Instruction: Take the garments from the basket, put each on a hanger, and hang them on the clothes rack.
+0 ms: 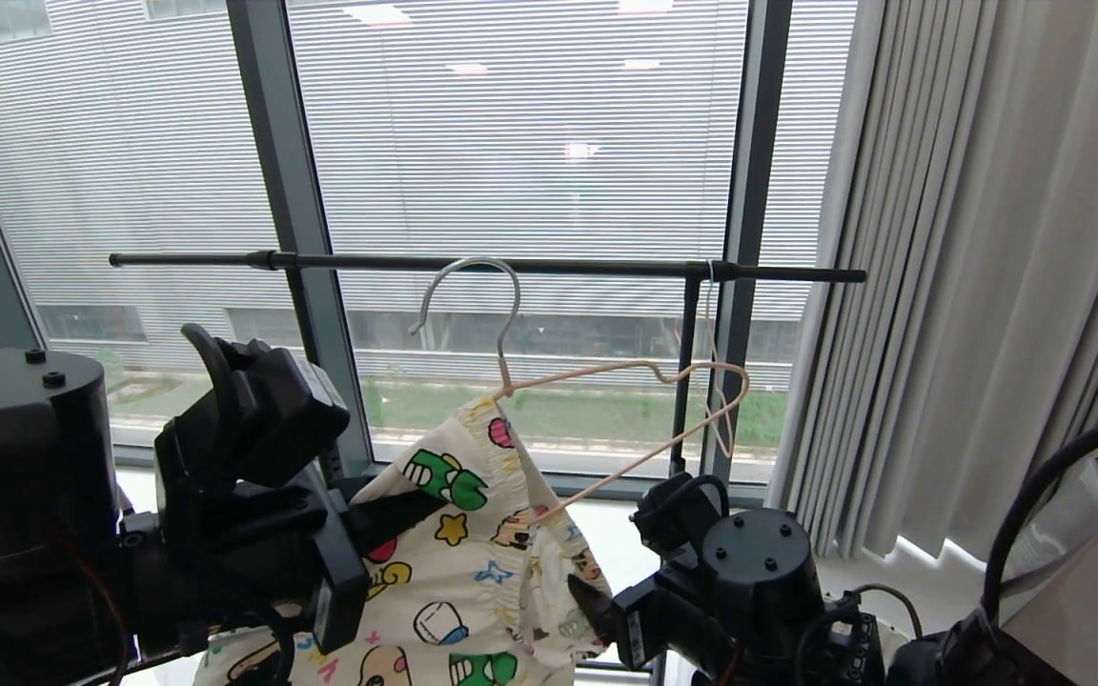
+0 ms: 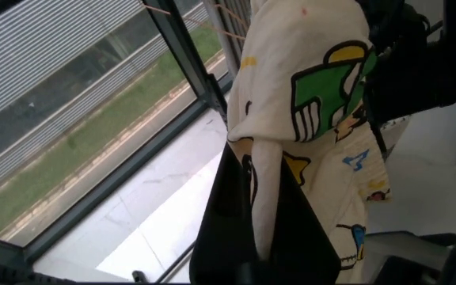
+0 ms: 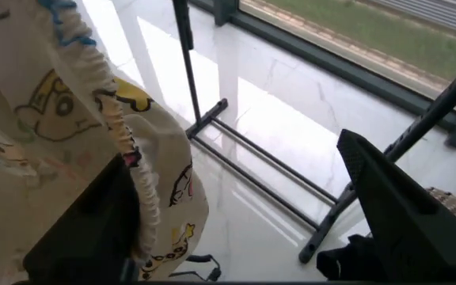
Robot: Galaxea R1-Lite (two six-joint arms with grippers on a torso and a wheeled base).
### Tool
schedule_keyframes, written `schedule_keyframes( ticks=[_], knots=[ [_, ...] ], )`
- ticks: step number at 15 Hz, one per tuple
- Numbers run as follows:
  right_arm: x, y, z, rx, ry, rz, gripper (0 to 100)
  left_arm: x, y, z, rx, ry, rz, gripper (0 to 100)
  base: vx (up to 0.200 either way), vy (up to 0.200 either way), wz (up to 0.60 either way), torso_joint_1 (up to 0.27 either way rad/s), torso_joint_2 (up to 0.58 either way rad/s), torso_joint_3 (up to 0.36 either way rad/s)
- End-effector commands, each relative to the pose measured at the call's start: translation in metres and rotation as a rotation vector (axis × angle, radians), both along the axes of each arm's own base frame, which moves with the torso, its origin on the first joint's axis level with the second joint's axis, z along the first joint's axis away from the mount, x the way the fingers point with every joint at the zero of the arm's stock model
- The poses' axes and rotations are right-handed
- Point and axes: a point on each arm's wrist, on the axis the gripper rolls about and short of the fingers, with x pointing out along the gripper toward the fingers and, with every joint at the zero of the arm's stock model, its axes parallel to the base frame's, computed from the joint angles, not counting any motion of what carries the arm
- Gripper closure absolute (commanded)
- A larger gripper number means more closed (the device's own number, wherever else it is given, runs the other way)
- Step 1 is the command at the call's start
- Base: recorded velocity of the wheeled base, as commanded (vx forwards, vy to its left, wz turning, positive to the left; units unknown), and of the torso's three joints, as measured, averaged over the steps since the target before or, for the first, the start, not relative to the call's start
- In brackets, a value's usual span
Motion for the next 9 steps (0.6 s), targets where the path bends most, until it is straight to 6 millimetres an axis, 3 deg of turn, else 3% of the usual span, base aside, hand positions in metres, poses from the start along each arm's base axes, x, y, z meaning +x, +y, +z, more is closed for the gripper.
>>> schedule_keyframes(
  ticks=[1,9],
  knots=[
    [0.004,-0.003,-0.003,-0.022,-0.01,-0.022,100,0.001,0.0,-0.002,0.005,0.006,0.005,100,0.0,0.0,0.0,0.0,0.0,0.0],
    [0.038,-0.033,0.007,-0.043,-0.063,-0.167,100,0.004,0.003,-0.013,0.051,0.034,0.087,100,0.0,0.0,0.0,0.0,0.0,0.0]
  ],
)
